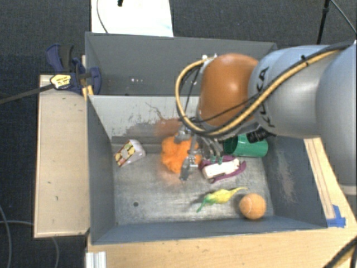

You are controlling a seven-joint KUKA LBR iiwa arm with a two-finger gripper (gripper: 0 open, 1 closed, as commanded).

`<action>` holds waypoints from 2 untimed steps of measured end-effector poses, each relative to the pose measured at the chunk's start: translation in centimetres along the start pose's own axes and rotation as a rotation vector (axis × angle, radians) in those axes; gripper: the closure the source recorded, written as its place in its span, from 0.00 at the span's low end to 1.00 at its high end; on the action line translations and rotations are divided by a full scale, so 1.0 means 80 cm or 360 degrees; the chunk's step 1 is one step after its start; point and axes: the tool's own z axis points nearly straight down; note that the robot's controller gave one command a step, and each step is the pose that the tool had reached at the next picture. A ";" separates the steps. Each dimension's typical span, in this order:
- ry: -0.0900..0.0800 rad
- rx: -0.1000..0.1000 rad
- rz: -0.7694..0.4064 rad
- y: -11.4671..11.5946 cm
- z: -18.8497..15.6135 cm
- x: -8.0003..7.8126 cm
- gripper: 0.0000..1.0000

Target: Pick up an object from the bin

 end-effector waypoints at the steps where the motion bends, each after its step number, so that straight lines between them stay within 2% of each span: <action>1: -0.0025 -0.0008 -0.0044 -0.012 0.086 -0.015 0.00; 2: -0.0042 -0.0012 -0.0007 -0.003 0.096 -0.028 1.00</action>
Offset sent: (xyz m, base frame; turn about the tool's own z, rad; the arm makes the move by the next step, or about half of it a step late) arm 0.0157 -0.0030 -0.0806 0.0043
